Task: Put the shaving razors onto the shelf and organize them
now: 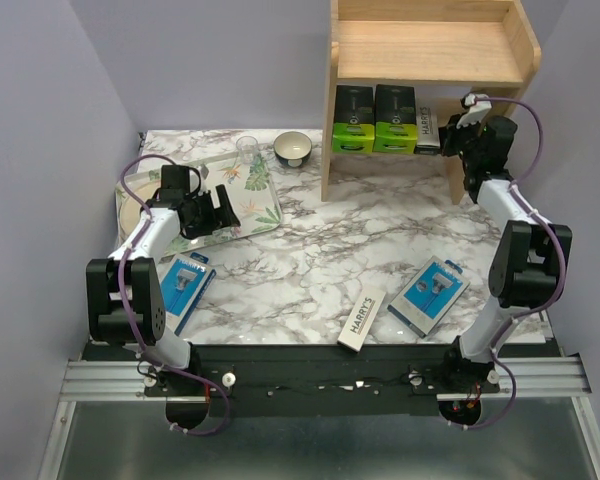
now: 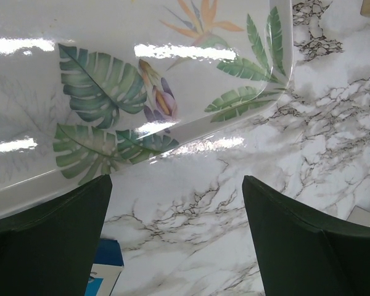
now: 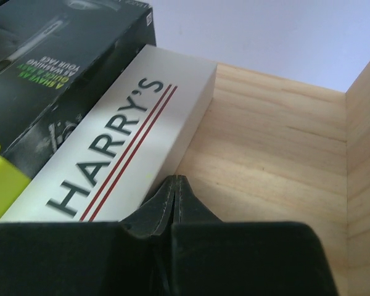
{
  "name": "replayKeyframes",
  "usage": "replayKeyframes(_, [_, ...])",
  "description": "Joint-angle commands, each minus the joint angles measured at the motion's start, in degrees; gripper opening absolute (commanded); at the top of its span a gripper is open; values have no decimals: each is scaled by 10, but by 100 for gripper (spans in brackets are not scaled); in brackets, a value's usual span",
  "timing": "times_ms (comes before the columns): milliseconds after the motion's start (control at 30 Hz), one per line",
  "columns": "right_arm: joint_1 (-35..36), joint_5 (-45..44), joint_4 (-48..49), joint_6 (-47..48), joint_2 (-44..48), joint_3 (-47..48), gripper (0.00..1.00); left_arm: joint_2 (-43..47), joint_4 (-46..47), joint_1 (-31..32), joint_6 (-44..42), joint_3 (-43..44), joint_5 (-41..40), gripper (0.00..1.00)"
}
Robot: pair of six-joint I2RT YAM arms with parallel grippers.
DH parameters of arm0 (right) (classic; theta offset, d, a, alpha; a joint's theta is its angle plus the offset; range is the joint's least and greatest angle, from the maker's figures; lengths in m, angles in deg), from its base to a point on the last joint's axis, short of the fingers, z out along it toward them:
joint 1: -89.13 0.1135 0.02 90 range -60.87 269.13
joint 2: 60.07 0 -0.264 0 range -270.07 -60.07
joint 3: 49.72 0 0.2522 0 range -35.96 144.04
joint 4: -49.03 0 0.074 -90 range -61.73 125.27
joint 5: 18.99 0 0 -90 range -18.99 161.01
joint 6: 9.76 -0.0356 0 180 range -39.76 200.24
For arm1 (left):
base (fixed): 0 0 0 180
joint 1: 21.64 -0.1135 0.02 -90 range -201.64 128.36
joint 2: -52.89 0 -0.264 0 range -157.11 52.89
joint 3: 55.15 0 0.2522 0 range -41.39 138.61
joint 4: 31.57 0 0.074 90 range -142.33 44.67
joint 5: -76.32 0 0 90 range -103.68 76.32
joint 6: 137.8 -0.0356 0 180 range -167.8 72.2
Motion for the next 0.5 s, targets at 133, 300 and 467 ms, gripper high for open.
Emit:
replayKeyframes(133, [12,-43,5,-7,-35,33,10,-6,3,8,-19,9,-13,96])
replayKeyframes(300, [11,-109,16,-7,39,-21,12,6,3,28,-29,35,-69,96])
replayKeyframes(467, [11,-181,-41,-46,155,-65,18,1,-6,37,-65,73,-90,96])
